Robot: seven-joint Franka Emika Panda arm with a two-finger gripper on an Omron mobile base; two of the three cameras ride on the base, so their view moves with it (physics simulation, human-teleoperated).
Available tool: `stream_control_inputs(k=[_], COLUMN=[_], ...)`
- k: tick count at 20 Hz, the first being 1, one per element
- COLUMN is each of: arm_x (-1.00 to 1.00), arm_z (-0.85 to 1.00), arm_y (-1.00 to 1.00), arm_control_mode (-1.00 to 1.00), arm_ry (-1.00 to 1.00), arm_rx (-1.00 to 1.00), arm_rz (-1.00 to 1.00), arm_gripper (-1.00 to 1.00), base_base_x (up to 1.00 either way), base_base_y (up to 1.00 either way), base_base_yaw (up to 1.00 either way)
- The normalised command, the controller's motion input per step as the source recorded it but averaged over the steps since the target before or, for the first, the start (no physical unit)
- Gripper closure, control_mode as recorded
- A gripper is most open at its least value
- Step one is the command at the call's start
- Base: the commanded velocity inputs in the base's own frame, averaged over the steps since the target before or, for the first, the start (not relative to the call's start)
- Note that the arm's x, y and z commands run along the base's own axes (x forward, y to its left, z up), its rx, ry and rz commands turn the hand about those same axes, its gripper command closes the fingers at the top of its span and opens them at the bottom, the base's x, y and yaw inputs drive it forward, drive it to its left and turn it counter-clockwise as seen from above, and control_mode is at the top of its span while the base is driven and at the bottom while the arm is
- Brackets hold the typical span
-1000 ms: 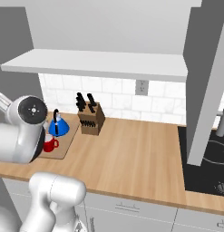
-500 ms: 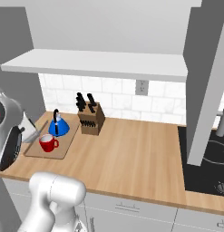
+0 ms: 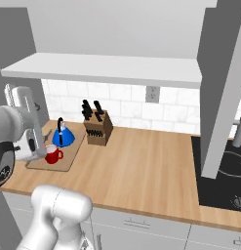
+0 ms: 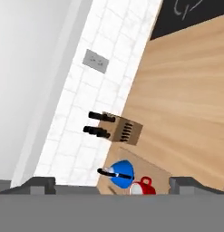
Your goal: Pick the kettle from the counter and place it on the tray. Then pick the mug from the cabinet and place it on the tray. Then close the cabinet doors.
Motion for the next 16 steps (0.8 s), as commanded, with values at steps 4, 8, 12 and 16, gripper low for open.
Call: stream_control_inputs(k=[4, 8, 12, 16], arm_x=[-0.09, -0.14, -0.18, -0.33], arm_z=[0.12, 0.1, 0.04, 0.12], arm_y=[-0.96, -0.95, -0.84, -0.61], arm_control_mode=[-1.0, -1.0, -1.0, -1.0], arm_ry=[-0.03, -0.01, 0.0, 0.0], arm_rx=[0.24, 0.24, 0.2, 0.1], arm_rz=[-0.2, -0.21, -0.34, -0.45], arm_gripper=[-1.0, -1.0, -1.0, -1.0], base_base_x=[0.0, 0.0, 0.0, 0.0], base_base_y=[0.0, 0.0, 0.0, 0.0], base_base_yaw=[0.0, 0.0, 0.0, 0.0])
